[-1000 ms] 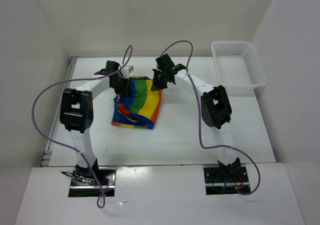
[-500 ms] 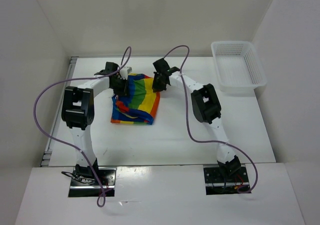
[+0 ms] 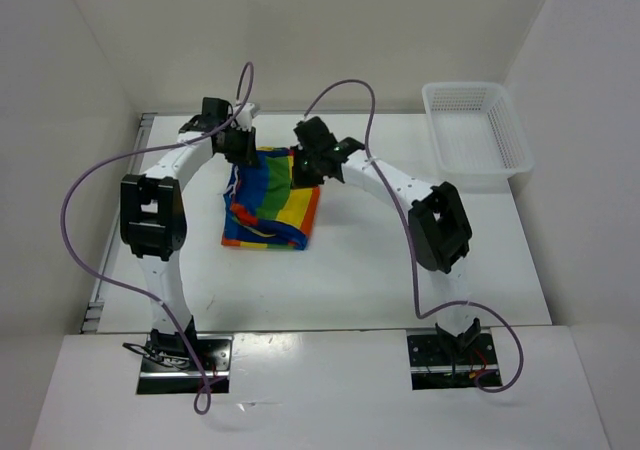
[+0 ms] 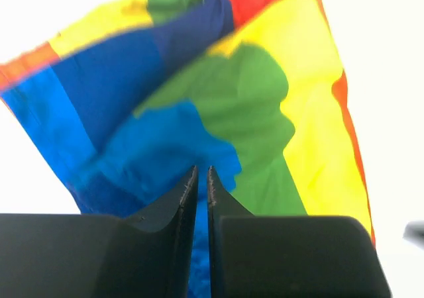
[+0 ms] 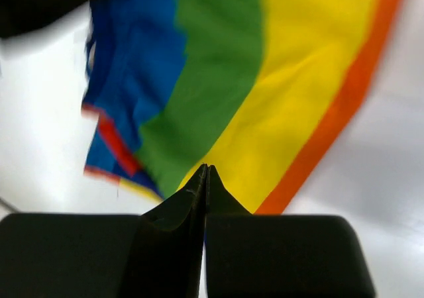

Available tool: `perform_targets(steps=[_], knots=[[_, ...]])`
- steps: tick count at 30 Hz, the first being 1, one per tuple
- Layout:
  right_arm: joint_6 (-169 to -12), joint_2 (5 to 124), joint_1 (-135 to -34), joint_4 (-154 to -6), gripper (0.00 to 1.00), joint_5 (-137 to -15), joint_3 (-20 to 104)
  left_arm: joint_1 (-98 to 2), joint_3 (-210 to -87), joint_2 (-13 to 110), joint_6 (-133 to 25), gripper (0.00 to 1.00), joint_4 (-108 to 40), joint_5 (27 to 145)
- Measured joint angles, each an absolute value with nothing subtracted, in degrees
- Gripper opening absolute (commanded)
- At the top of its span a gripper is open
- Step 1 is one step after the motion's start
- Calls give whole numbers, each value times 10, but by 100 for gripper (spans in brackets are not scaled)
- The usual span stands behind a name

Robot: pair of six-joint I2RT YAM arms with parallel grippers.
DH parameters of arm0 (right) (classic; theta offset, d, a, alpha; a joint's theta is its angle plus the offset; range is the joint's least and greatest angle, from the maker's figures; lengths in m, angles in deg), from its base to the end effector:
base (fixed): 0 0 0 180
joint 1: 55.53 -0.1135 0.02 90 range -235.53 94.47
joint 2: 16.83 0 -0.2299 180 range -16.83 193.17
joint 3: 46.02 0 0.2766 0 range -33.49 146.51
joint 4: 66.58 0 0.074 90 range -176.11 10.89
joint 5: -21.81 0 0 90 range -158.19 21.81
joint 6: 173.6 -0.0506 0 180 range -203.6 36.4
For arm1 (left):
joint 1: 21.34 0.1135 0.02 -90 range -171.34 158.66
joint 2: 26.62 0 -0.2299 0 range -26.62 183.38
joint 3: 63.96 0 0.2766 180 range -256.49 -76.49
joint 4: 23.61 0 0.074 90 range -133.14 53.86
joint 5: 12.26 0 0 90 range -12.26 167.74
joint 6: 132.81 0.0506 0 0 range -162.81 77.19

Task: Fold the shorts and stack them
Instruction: Fold the shorts

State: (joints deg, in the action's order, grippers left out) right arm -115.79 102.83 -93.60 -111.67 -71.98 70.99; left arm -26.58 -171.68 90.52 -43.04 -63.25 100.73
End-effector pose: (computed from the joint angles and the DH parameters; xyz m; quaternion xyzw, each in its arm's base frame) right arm 0.3867 0.3071 0.2084 -0.0597 0.9304 0.2325 0.2769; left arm 0.4730 -0.0632 0.1817 0.1098 0.9141 -0.2028 0.3334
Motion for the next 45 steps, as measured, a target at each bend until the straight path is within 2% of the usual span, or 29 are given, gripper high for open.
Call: perform_targets(steps=[5,9,18,21,22,23,24,25,26,27,30,36,41,45], knots=[[-1136,1000,-1002,-1097,0,-743,598,-263,-1777,962,-430,13,-625,1014],[-1136,1006,-1016,-1099,0,-751,502,-262,-1767,998,-431,13,-629,1014],[-1140,1009,-1007,-1095,0,-742,491,-261,-1763,1006,-431,13,-629,1004],[-1139,999,-1007,-1100,3,-729,490,-260,-1768,1006,-431,21,-634,1002],[-1138,989,-1007,-1103,7,-723,490,-259,-1772,1006,-430,25,-636,1003],[-1137,976,-1007,-1108,25,-713,490,-259,-1776,1005,-431,42,-639,1006],[-1137,957,-1007,-1114,39,-703,491,-258,-1782,1002,-430,53,-643,1010],[-1137,937,-1005,-1120,79,-692,493,-257,-1789,998,-430,62,-647,1015],[-1135,912,-1004,-1125,91,-683,496,-257,-1794,991,-430,71,-651,1019],[-1131,890,-1000,-1130,98,-677,499,-256,-1799,981,-429,84,-655,1024],[-1124,815,-976,-1134,100,-657,510,-256,-1819,941,-430,91,-671,1034],[-1127,688,-859,-1137,100,-583,501,-256,-1832,826,-430,92,-676,1040],[-1124,660,-784,-1171,100,-509,497,-256,-1708,725,-430,93,-638,1032],[-1124,670,-738,-1215,100,-475,497,-256,-1629,722,-430,93,-640,1014]])
